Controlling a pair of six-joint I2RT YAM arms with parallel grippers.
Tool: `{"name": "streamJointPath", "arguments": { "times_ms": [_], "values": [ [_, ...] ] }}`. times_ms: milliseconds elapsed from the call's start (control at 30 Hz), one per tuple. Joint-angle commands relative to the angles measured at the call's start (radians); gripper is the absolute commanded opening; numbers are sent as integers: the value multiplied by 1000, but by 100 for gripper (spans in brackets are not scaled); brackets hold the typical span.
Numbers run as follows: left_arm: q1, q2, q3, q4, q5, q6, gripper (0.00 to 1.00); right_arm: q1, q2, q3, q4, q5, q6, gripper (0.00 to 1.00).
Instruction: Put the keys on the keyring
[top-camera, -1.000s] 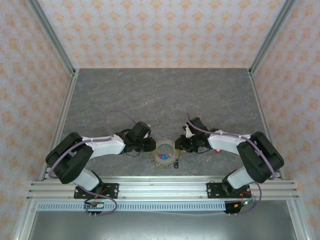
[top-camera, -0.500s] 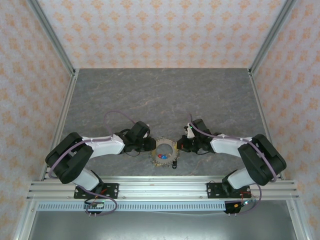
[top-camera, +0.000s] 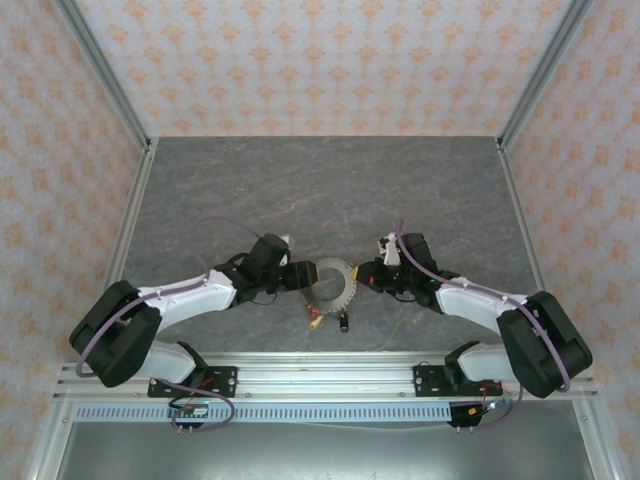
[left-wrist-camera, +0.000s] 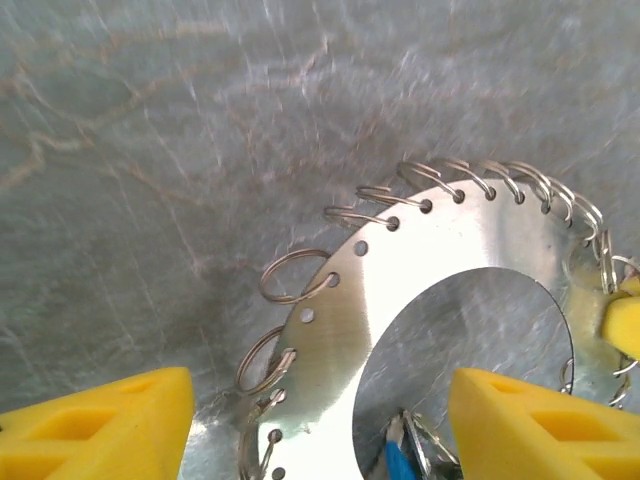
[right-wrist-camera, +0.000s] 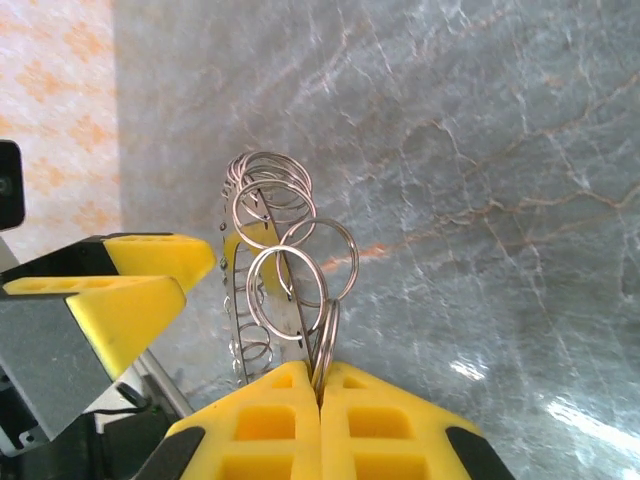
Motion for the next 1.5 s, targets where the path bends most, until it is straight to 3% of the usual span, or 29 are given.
{"name": "streamJointPath", "arguments": {
  "times_ms": [0,267,567,700,1033,1067,1267,1333,1467],
  "values": [
    [33,-42,-35,27,24,-32,69,-13,-46,-6,144,-58,86,0],
    [85,-65,-19,149,171,-114,69,-30,-93,38,175,-68,138,0],
    [116,-138,11,203,236,-148,47,-31,-97,82,199,-70,164,0],
    [125,-174,10,226,241,-172,44,-31,-96,84,249,-71,195,0],
    [132,-228,83,235,270,-166,5,-31,-162,110,235,-25,184,0],
    [134,-232,90,239,272,-160,0,-31,-177,110,233,-15,177,3],
    [134,-247,126,250,275,-121,0,-30,-280,110,167,53,89,12],
    [134,-253,126,289,278,-131,0,-30,-325,110,131,86,49,20],
    [142,-269,135,346,283,-147,0,-30,-445,102,-9,258,-91,30]
  ]
}}
